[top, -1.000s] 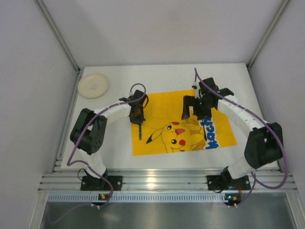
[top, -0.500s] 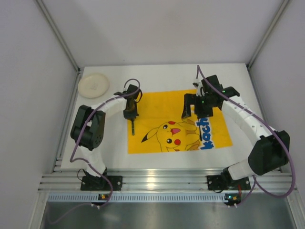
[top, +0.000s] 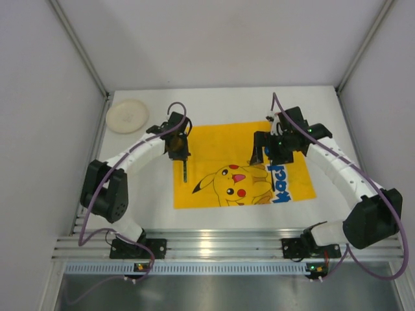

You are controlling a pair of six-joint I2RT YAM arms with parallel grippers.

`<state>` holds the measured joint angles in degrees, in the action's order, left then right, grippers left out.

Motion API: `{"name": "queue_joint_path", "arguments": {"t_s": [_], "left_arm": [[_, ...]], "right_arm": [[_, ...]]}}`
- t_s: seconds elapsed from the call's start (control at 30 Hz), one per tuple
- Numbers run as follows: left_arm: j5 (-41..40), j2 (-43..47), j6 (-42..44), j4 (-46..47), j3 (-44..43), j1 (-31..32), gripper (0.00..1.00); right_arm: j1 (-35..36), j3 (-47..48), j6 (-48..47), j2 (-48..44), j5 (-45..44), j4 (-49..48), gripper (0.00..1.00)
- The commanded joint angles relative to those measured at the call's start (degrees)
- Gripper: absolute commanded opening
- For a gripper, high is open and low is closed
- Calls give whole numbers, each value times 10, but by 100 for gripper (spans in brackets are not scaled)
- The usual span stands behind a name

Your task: Set the dinner table for one person

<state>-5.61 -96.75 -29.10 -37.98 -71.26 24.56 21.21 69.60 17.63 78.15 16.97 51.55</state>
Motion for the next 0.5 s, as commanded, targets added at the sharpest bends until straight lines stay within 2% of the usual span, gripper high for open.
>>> {"name": "queue_joint_path", "arguments": {"t_s": [0.0, 0.27, 0.47], "left_arm": [[21, 42, -22, 8, 41, 17, 0], [20, 17, -59, 65, 99, 25, 0], [9, -11, -60, 79, 89, 28, 0]], "right_arm": [[-3, -10, 4, -22, -5, -4, 100], [-2, -18, -8, -27, -15, 8, 100], [-3, -31, -4, -32, -18, 9, 100]]}}
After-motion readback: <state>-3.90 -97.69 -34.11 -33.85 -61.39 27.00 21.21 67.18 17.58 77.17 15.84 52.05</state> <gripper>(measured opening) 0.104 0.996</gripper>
